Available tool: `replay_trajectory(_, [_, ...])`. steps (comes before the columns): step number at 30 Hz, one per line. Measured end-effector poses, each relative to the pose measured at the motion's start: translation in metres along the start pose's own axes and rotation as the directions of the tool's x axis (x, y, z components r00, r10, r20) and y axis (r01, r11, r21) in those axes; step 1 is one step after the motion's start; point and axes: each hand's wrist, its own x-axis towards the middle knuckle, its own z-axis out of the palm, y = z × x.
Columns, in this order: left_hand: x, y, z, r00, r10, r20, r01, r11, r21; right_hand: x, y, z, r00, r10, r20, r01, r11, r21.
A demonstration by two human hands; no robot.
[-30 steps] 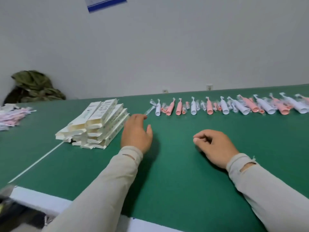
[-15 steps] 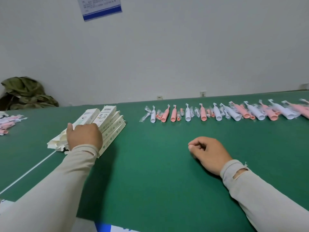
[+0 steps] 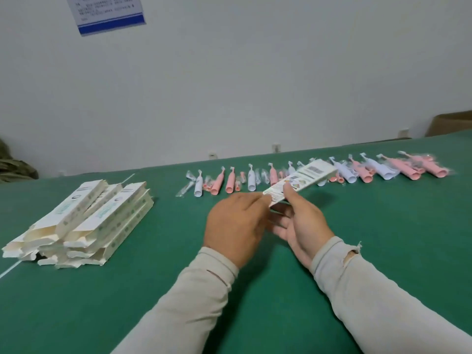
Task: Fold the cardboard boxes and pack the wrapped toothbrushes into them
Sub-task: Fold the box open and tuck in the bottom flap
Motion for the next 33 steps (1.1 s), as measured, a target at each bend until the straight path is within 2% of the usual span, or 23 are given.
replay_trajectory(2, [0.005, 0.020, 0.018, 0.995, 0.052, 0.080, -0.038, 0.987, -0.159, 0.003, -0.010, -0.009, 0.992, -0.003, -0.125, 0.007, 0.999, 0.035])
replay_trajectory(3, [0.006, 0.027, 0.024, 0.995, 0.002, 0.104, 0.028, 0.960, -0.280, 0.006, -0.015, -0.015, 0.984, -0.019, -0.175, 0.016, 1.000, -0.018])
replay_trajectory(4, [0.007, 0.031, 0.028, 0.986, -0.122, 0.110, 0.158, 0.885, -0.438, 0.009, -0.020, -0.020, 0.981, -0.037, -0.190, 0.024, 0.997, -0.074])
replay_trajectory(5, [0.009, 0.033, 0.031, 0.948, -0.301, 0.105, 0.302, 0.741, -0.601, 0.011, -0.025, -0.026, 0.985, -0.043, -0.168, 0.023, 0.993, -0.118])
replay_trajectory(6, [0.012, 0.031, 0.035, 0.862, -0.494, 0.116, 0.414, 0.553, -0.724, 0.012, -0.028, -0.030, 0.993, -0.026, -0.117, 0.008, 0.989, -0.147])
replay_trajectory(7, [0.014, 0.027, 0.039, 0.748, -0.636, 0.190, 0.494, 0.343, -0.799, 0.012, -0.029, -0.032, 0.999, 0.014, -0.052, -0.022, 0.987, -0.162])
replay_trajectory(8, [0.016, 0.023, 0.041, 0.649, -0.681, 0.340, 0.546, 0.106, -0.831, 0.009, -0.028, -0.031, 0.998, 0.065, 0.018, -0.061, 0.981, -0.184])
replay_trajectory(9, [0.014, 0.018, 0.045, 0.590, -0.616, 0.523, 0.574, -0.135, -0.807, 0.007, -0.024, -0.029, 0.991, 0.111, 0.081, -0.090, 0.970, -0.224])
replay_trajectory(10, [0.010, 0.015, 0.047, 0.556, -0.484, 0.675, 0.591, -0.341, -0.731, 0.004, -0.018, -0.026, 0.982, 0.140, 0.127, -0.101, 0.956, -0.276])
replay_trajectory(11, [0.005, 0.012, 0.047, 0.539, -0.358, 0.762, 0.593, -0.481, -0.645, 0.002, -0.010, -0.022, 0.976, 0.156, 0.154, -0.098, 0.939, -0.330])
replay_trajectory(12, [0.001, 0.009, 0.047, 0.543, -0.273, 0.794, 0.586, -0.554, -0.591, 0.000, -0.002, -0.017, 0.973, 0.161, 0.167, -0.087, 0.921, -0.380])
replay_trajectory(13, [-0.002, 0.005, 0.046, 0.557, -0.244, 0.793, 0.566, -0.588, -0.578, -0.002, 0.005, -0.012, 0.973, 0.157, 0.169, -0.073, 0.905, -0.420])
replay_trajectory(15, [-0.001, -0.002, 0.046, 0.554, -0.314, 0.771, 0.478, -0.638, -0.603, -0.005, 0.015, -0.003, 0.982, 0.122, 0.143, -0.034, 0.864, -0.502])
replay_trajectory(19, [0.003, -0.013, 0.047, 0.419, -0.501, 0.757, 0.243, -0.742, -0.625, -0.007, 0.027, 0.003, 0.992, -0.100, 0.078, 0.126, 0.733, -0.669])
replay_trajectory(22, [0.001, -0.023, 0.046, 0.314, -0.591, 0.743, 0.200, -0.724, -0.660, -0.005, 0.029, 0.004, 0.972, -0.234, 0.038, 0.193, 0.691, -0.697])
replay_trajectory(24, [0.001, -0.028, 0.046, 0.281, -0.618, 0.734, 0.194, -0.712, -0.674, -0.005, 0.027, 0.005, 0.967, -0.246, 0.066, 0.223, 0.694, -0.685])
replay_trajectory(26, [0.001, -0.029, 0.046, 0.273, -0.629, 0.728, 0.193, -0.706, -0.682, -0.007, 0.025, 0.006, 0.968, -0.229, 0.101, 0.238, 0.713, -0.660])
replay_trajectory(29, [-0.001, -0.029, 0.049, 0.287, -0.628, 0.724, 0.183, -0.706, -0.685, -0.009, 0.026, 0.005, 0.957, -0.250, 0.148, 0.283, 0.688, -0.668])
replay_trajectory(33, [-0.004, -0.028, 0.052, 0.314, -0.576, 0.755, 0.198, -0.738, -0.645, -0.012, 0.028, 0.006, 0.945, -0.260, 0.201, 0.327, 0.701, -0.634])
